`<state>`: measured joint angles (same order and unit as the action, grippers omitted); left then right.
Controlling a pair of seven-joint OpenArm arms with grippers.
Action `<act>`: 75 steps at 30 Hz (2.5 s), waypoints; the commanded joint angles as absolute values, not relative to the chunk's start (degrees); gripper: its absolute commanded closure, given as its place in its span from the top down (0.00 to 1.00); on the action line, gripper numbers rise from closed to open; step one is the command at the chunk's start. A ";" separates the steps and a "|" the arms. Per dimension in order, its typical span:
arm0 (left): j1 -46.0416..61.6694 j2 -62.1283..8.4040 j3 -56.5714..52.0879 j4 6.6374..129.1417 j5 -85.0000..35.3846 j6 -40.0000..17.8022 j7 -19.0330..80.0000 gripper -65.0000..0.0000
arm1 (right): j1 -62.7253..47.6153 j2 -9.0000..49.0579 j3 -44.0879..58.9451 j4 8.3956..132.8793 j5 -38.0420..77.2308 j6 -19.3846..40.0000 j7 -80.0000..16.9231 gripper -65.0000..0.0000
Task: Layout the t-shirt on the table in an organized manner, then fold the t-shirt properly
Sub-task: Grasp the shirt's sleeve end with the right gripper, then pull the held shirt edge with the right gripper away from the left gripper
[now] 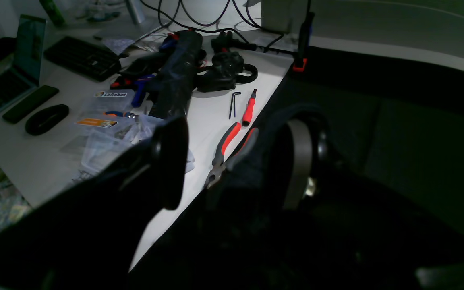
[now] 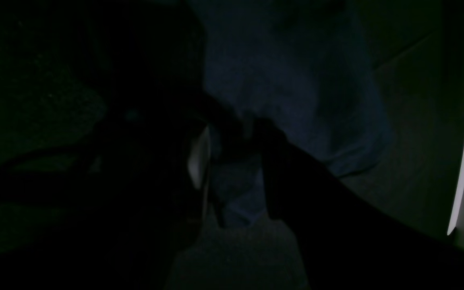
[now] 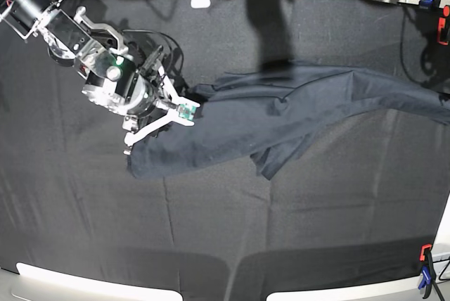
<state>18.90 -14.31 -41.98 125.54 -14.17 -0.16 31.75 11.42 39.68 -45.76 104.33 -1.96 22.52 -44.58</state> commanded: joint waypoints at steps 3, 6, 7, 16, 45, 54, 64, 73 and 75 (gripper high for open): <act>18.74 -15.11 -42.28 126.32 -14.00 0.19 29.93 0.48 | 12.53 40.16 -45.19 108.42 2.22 22.17 -43.92 0.33; 18.74 -15.11 -42.28 126.32 -14.00 0.19 29.95 0.48 | 12.53 40.14 -45.19 110.63 7.38 22.98 -44.01 0.33; 18.76 -15.11 -42.28 126.32 -14.00 0.21 29.95 0.48 | 12.53 40.16 -45.19 110.67 7.73 23.44 -44.23 0.33; 18.76 -15.11 -42.28 126.32 -13.98 0.21 29.98 0.48 | 12.51 40.14 -45.19 106.52 7.31 26.85 -44.23 0.33; 18.92 -15.09 -42.28 126.28 -20.08 -3.88 31.42 0.48 | 44.69 13.72 -42.68 48.62 -8.82 4.45 -23.86 0.00; 19.14 -15.09 -42.26 126.28 -20.05 -3.90 32.01 0.48 | 55.29 4.71 -27.66 28.14 -9.04 -6.79 -15.05 0.00; 21.78 -15.11 -42.28 126.28 -20.08 -6.26 31.83 0.48 | 56.95 5.45 -20.47 28.14 -9.08 -8.14 -14.94 0.00; 21.58 -15.14 -42.26 124.75 -20.08 -6.26 28.16 0.48 | 56.97 5.69 -20.64 28.14 -11.79 -2.35 -15.07 0.17; 21.58 -15.14 -42.26 122.37 -20.05 -6.31 25.43 0.48 | 56.97 5.69 -20.64 28.14 -11.79 -0.12 -15.31 0.34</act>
